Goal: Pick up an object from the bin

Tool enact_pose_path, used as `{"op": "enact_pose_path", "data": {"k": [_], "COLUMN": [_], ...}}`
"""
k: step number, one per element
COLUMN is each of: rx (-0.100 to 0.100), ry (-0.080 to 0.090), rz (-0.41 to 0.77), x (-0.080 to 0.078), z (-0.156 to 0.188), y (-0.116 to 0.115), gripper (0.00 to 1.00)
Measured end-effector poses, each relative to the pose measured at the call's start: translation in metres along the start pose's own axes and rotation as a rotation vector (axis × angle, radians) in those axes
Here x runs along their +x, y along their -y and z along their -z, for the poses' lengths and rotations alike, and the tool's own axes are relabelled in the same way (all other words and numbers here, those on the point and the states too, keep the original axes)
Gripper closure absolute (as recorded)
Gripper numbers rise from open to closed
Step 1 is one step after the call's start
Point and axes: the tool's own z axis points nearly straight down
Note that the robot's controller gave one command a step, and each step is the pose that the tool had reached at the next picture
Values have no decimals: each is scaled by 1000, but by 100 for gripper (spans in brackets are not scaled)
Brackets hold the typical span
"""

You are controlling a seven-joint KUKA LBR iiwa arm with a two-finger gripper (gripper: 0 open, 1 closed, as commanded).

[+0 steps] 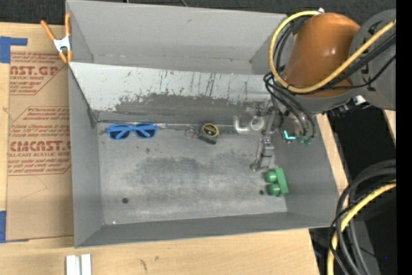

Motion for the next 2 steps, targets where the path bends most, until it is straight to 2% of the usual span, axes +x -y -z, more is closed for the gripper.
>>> {"op": "enact_pose_path", "data": {"k": [1, 2], "rx": [1, 0], "ry": [3, 7], "rz": [455, 458], "x": [21, 19], "z": [-77, -75], "y": [108, 106], "gripper": [0, 100]}}
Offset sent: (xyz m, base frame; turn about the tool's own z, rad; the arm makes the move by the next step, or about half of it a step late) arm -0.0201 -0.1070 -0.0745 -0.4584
